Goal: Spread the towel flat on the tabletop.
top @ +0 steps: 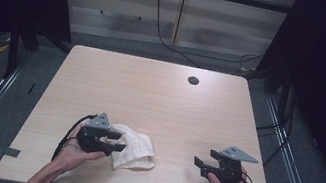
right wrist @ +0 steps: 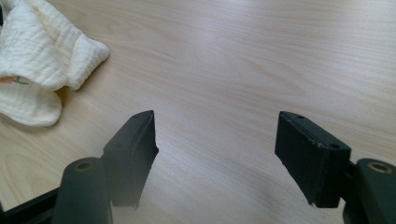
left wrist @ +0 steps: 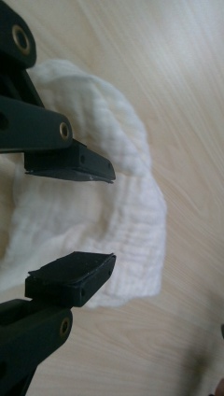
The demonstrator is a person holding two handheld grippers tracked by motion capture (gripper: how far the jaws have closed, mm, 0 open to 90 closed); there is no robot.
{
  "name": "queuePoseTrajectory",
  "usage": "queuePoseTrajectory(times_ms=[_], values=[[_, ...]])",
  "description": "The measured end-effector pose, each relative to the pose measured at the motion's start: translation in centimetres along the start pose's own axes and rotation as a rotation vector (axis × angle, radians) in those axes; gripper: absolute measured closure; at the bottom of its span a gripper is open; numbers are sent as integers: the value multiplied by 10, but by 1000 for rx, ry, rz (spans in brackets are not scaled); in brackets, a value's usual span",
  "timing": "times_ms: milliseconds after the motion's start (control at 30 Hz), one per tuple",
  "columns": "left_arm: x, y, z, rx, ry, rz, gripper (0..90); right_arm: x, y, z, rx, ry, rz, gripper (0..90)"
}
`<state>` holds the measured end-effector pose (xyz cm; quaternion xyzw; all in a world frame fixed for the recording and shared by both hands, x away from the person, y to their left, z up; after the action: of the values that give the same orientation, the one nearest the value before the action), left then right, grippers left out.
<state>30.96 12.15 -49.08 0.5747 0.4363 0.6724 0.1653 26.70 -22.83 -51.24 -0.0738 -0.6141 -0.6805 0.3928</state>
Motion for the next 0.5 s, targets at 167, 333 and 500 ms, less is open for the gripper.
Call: queuePoseTrajectory(times_ms=[167, 333, 500], values=[[-8, 25, -18, -54, -34, -21, 565, 0, 1, 0, -3, -2, -5, 290], [-39, 41, -31, -90, -93, 21, 571, 1, 1, 1, -6, 2, -8, 290], [-54, 50, -36, -105, -112, 60, 609, 2, 1, 0, -2, 2, -10, 289]])
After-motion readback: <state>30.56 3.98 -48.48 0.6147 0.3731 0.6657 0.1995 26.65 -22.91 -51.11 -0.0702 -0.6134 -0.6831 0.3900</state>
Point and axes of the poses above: each handheld gripper's, and its own axes: x roughly backward along the jaws, y roughly out of its top, z roughly to its left, the point moved 5 cm from there along -x, roughly forward along the jaws, and after that the axes turned 7 degrees about -x, right-handed, at the moved point
